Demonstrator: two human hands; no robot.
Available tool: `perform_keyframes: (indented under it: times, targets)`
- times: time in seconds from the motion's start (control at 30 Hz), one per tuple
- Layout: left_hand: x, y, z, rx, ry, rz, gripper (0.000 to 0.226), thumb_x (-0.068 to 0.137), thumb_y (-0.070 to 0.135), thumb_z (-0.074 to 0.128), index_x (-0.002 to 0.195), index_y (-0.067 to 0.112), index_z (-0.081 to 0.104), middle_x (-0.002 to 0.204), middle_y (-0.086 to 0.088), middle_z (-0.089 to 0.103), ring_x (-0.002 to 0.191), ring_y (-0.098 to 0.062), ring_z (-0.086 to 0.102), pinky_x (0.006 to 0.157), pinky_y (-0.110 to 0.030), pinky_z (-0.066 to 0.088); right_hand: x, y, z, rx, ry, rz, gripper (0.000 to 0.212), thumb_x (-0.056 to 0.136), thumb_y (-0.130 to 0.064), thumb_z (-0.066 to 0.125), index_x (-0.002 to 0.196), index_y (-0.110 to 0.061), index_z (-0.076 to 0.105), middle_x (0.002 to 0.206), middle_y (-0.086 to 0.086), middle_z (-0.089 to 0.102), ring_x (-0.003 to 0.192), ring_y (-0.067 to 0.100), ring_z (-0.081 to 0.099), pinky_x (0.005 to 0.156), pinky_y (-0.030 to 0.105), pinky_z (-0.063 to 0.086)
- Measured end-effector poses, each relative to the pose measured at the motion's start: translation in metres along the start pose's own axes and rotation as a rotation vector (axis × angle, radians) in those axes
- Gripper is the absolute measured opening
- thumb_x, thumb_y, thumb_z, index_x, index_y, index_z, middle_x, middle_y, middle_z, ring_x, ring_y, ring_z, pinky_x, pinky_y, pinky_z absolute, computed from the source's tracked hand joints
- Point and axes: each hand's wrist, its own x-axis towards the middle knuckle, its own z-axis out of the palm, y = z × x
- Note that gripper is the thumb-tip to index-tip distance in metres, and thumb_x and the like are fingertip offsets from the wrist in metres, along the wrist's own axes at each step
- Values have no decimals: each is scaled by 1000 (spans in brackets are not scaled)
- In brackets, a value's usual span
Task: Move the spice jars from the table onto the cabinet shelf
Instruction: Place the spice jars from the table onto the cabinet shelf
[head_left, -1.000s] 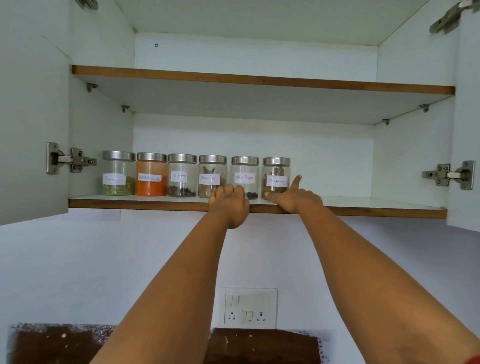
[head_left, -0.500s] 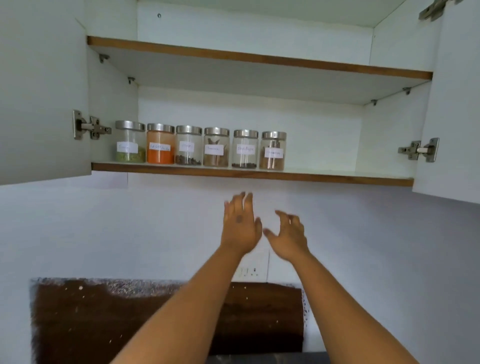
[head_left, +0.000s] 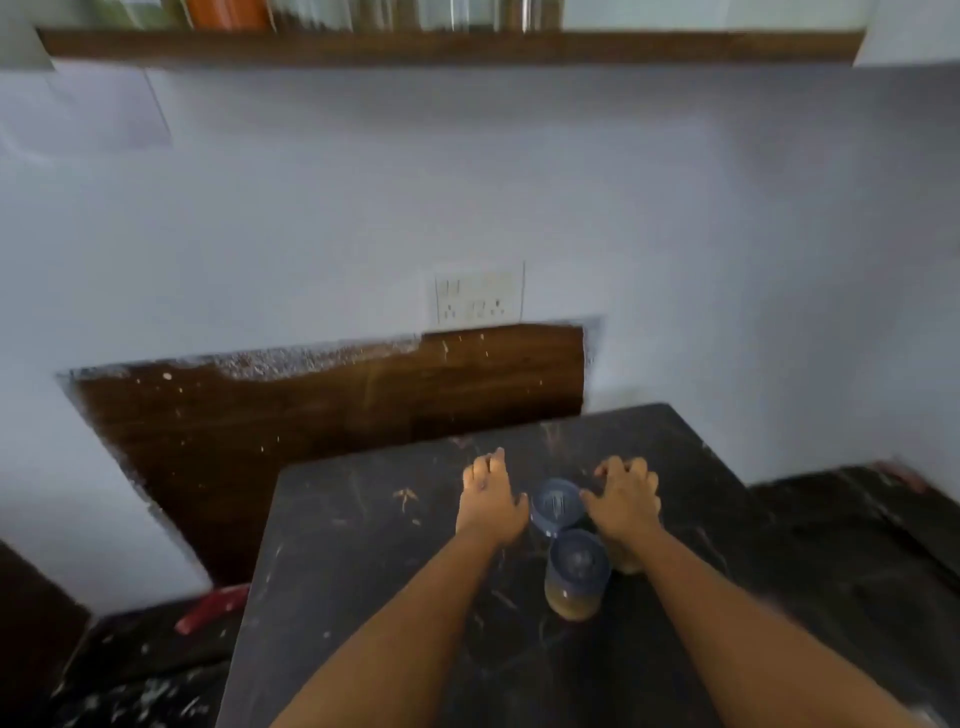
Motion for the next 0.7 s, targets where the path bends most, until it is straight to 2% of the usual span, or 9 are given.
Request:
perform_keyframes:
  times: [0.1,0.17,0.27,0.33,0.47,0.6,0.7]
  targets:
    - [-18,-15,24,-19,-81,-15,73,92,27,56,152,11,18,151,-13,26,139,-33,23,115,-45,29,-24,9,19,-64,31,-37,38,85,-50,62,109,-24,48,119,8,40,112,28,44,88,40,45]
    - [-28,-23,37,-22,-123,-2,69,91,26,56,150,13,22,148,-11,30,139,-32,25,115,-44,28,-40,11,30,-120,43,-67,52,82,-61,59,115,-22,48,120,9,42,113,29,44,88,41,45]
    - [-40,-34,53,-5,-187,13,68,91,28,54,149,13,23,148,-12,31,137,-32,26,115,-43,26,-58,18,46,-182,-134,-73,78,67,-72,64,127,-26,42,129,9,38,121,30,39,94,43,42]
    - [-45,-41,57,-2,-219,-8,71,91,30,55,150,10,20,150,-13,28,138,-33,23,115,-43,27,-65,21,55,-264,-252,-82,81,65,-70,64,128,-26,39,134,10,35,125,31,36,100,42,39]
    - [-47,-50,54,51,-278,-35,77,91,36,56,151,10,16,152,-15,23,140,-36,19,113,-45,27,-69,19,62,-157,-275,-5,63,74,-53,70,120,-21,42,131,13,33,120,31,39,96,40,46]
    - [-43,-59,44,80,-276,-55,76,92,45,53,150,12,19,151,-16,27,139,-36,22,113,-46,28,-63,10,51,-50,-293,104,76,63,-46,82,118,-18,39,127,12,31,117,30,42,92,39,49]
    - [-36,-61,35,-111,-257,-184,72,95,50,48,149,10,23,150,-16,32,139,-36,28,112,-49,31,-52,-4,34,87,-216,162,89,57,-49,83,125,-16,36,127,13,37,115,32,47,90,40,50]
